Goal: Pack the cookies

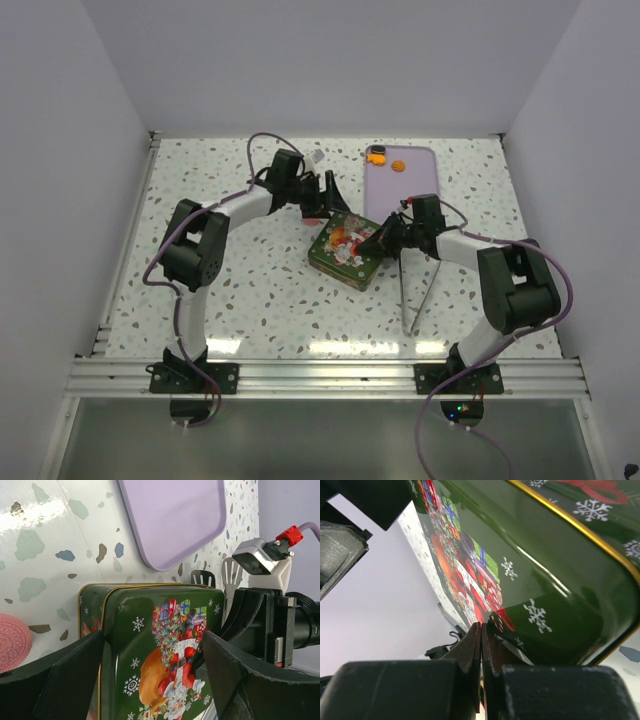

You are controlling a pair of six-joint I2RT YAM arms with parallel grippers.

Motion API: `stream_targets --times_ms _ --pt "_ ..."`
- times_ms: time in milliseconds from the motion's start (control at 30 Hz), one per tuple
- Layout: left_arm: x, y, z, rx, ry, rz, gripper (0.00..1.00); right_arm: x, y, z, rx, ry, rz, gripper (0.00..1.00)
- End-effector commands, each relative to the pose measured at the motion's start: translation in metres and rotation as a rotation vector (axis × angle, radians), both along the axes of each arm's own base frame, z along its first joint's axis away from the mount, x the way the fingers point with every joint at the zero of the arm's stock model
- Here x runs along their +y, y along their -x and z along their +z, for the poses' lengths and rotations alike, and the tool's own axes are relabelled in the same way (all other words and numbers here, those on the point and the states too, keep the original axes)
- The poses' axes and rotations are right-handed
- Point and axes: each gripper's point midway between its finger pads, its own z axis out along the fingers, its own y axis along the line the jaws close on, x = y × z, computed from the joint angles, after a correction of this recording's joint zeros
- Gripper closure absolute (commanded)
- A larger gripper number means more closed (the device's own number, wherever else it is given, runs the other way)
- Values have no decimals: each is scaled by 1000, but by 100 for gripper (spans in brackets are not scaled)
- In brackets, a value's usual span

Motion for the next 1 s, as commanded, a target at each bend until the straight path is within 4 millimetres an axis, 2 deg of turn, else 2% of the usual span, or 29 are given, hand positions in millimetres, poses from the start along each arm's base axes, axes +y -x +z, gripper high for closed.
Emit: stream_targets --times_ms 0,33,100,133,367,467,500,567,600,667,733,767,800,867,900,967 --pt "-3 4 25 -43 15 -10 14 -27 31 -62 182 131 -61 100" --pt "-1 4 24 -42 10 -8 13 -28 32 -64 185 132 -61 100" --pt "3 3 22 -46 -14 4 1 -30 34 -65 188 134 -60 100" --pt "5 2 20 -45 -25 13 0 -29 34 -65 186 134 -58 100" --pt "43 -14 20 -58 -86 118 0 -33 32 -56 171 160 -51 100" --pt "58 -19 26 -70 -90 149 0 -33 30 -49 158 172 -40 100" --pt "63 -18 22 -63 -96 156 0 -32 22 -40 129 170 -40 100" --pt "71 -21 26 -74 -94 174 0 -36 19 -34 118 200 -36 100" --pt "73 -20 25 -72 -96 176 0 -35 9 -21 77 202 -35 100" --pt "78 -21 27 -74 -95 187 0 -36 6 -11 61 225 -17 100" --pt "81 -21 27 -74 -96 194 0 -35 -9 14 -2 230 -20 99" --pt "82 -21 29 -80 -96 196 0 -36 -8 21 -6 240 -8 96" --pt "83 -21 29 -81 -97 198 0 -35 -20 39 -51 241 -15 94" --pt "87 -21 33 -89 -103 202 0 -36 -23 65 -87 247 -11 91" --pt "89 -21 34 -95 -108 205 0 -34 -33 89 -143 238 -17 86" --pt "96 -20 39 -106 -127 216 0 -33 -34 117 -199 233 -13 80"
